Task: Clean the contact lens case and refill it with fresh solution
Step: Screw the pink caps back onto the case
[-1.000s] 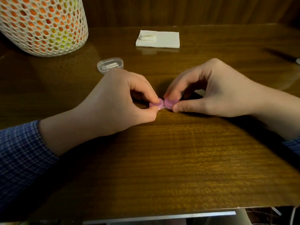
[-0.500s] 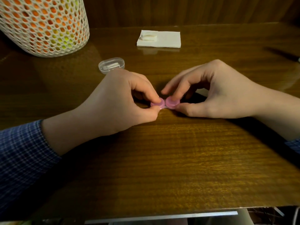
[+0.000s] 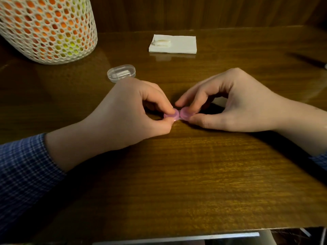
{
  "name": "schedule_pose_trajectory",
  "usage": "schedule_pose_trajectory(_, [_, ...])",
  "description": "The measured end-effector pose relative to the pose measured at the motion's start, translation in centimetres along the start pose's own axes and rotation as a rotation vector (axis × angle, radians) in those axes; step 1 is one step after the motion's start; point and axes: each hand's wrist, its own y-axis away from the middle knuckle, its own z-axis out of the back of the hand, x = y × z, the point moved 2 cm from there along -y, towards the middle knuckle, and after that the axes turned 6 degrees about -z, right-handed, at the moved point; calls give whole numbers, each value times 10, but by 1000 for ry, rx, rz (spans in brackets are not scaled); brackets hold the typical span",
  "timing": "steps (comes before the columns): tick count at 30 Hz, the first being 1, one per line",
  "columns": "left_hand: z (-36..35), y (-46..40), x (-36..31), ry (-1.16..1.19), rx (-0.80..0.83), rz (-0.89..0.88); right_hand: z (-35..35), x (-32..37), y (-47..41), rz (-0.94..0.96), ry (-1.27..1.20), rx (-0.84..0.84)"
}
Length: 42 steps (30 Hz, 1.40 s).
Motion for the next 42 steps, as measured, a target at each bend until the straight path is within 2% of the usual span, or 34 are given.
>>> schedule_pose_trajectory(12, [0,0,0,-3,-5,-12,-3,0,-1,2,11,-14])
schedule_pose_trajectory(19, [0,0,1,3,-10,-12,1,0,1,-3,-17,41])
schedule_pose_trajectory(34, [0,1,1,-1,-9,-25,-1,-2,0,-74,-17,-9])
schedule_pose_trajectory(38, [0,1,1,8,-6,-25,-6,1,-3,-70,106,42])
schedule_pose_trajectory(42, [0,0,1,-3,-2,-27,-8,2,-5,-76,142,-4])
